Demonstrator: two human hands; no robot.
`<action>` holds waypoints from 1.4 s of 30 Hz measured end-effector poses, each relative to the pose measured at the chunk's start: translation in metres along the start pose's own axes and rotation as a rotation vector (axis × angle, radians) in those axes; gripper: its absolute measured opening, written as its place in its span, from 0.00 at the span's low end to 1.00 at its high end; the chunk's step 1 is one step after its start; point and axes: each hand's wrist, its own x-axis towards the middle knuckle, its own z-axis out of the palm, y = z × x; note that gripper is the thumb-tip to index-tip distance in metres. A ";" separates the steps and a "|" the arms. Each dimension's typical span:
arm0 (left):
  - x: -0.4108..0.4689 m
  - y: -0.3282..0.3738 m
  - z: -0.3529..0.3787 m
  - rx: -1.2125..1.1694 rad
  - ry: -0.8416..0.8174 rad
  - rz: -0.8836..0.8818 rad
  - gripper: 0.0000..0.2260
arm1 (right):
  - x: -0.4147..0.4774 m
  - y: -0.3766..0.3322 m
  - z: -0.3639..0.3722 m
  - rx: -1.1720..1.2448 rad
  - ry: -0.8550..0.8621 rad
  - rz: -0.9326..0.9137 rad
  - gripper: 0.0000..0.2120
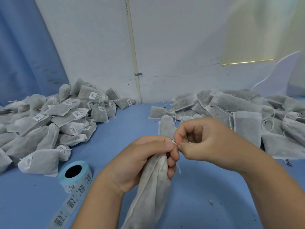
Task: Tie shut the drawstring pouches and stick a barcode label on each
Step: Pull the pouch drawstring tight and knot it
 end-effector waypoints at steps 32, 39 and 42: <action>0.001 0.009 0.009 0.392 0.472 0.036 0.07 | 0.002 -0.006 0.002 -0.069 0.199 0.054 0.04; 0.002 0.007 0.008 0.608 0.515 0.007 0.09 | 0.003 -0.003 0.009 -0.468 0.260 0.041 0.07; 0.002 0.007 0.007 0.674 0.527 -0.003 0.10 | 0.004 -0.002 0.011 -0.508 0.227 0.039 0.08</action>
